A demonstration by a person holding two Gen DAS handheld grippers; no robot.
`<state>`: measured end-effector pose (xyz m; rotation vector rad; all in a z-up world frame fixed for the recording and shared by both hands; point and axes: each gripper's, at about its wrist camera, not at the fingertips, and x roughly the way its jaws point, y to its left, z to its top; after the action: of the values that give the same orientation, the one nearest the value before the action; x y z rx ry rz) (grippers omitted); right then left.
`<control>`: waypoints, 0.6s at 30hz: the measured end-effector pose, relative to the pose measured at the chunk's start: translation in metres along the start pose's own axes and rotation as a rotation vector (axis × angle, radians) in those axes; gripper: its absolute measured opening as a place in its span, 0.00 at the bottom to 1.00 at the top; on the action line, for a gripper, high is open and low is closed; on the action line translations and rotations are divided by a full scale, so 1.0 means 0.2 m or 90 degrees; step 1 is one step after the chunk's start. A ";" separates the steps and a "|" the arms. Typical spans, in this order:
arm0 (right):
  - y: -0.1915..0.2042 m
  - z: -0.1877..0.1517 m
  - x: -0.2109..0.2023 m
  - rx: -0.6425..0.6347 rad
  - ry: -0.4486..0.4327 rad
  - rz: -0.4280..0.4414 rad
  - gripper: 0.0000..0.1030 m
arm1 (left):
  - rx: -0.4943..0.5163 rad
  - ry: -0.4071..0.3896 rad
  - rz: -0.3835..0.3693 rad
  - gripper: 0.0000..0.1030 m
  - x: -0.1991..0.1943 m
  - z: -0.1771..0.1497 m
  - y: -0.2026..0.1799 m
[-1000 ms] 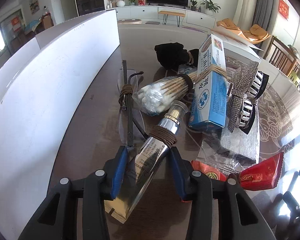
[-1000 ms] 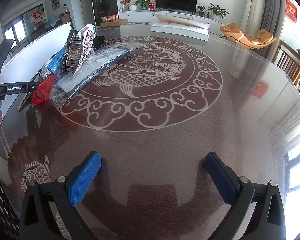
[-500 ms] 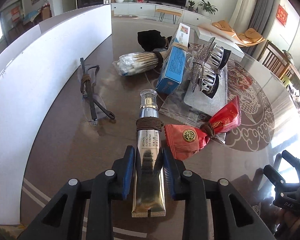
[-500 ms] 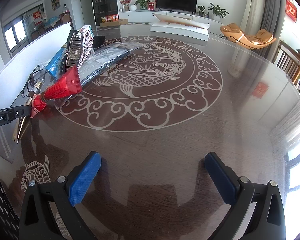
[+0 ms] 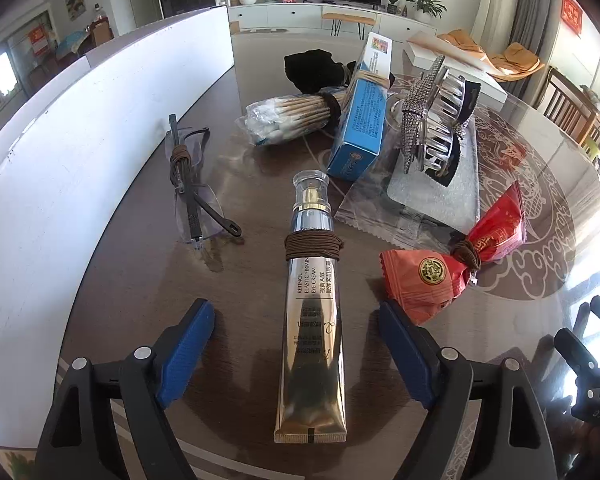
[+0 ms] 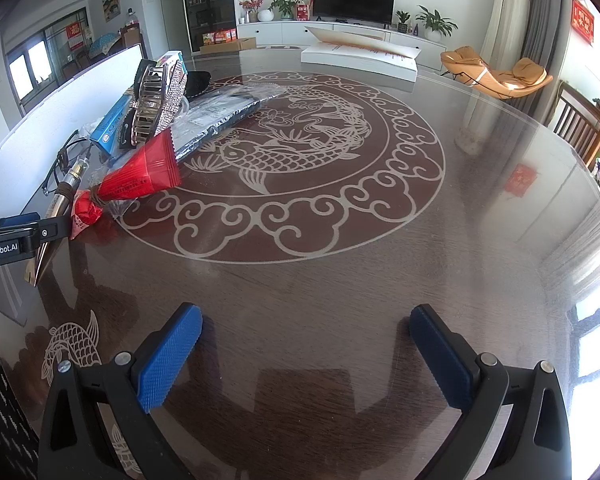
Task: Organize objects
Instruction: 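Set the gold tube back on the table and open the left tool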
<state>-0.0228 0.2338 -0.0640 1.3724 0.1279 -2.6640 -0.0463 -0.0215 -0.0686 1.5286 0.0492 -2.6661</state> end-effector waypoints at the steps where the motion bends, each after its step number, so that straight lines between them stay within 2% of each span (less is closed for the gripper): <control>1: 0.00 0.00 0.00 0.000 0.000 0.000 1.00 | -0.003 0.002 0.002 0.89 0.00 0.00 0.01; 6: 0.00 0.00 0.00 0.000 0.000 0.000 1.00 | -0.022 0.013 0.010 1.00 0.02 0.00 0.04; 11: 0.00 0.11 0.04 -0.059 0.035 0.036 1.00 | -0.038 0.013 0.020 1.00 0.02 0.00 0.07; 12: 0.01 0.16 0.04 -0.052 0.030 0.052 1.00 | -0.043 0.013 0.022 1.00 0.02 0.00 0.08; 15: 0.06 0.33 0.02 0.010 0.029 0.153 1.00 | -0.055 0.012 0.029 1.00 0.02 0.00 0.09; 18: 0.22 0.47 0.07 0.037 0.043 0.186 1.00 | -0.055 0.012 0.030 1.00 0.02 -0.01 0.10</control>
<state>-0.0996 0.1750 -0.0214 1.3792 -0.1348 -2.4000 -0.0462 -0.0416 -0.0728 1.5101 0.1266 -2.5770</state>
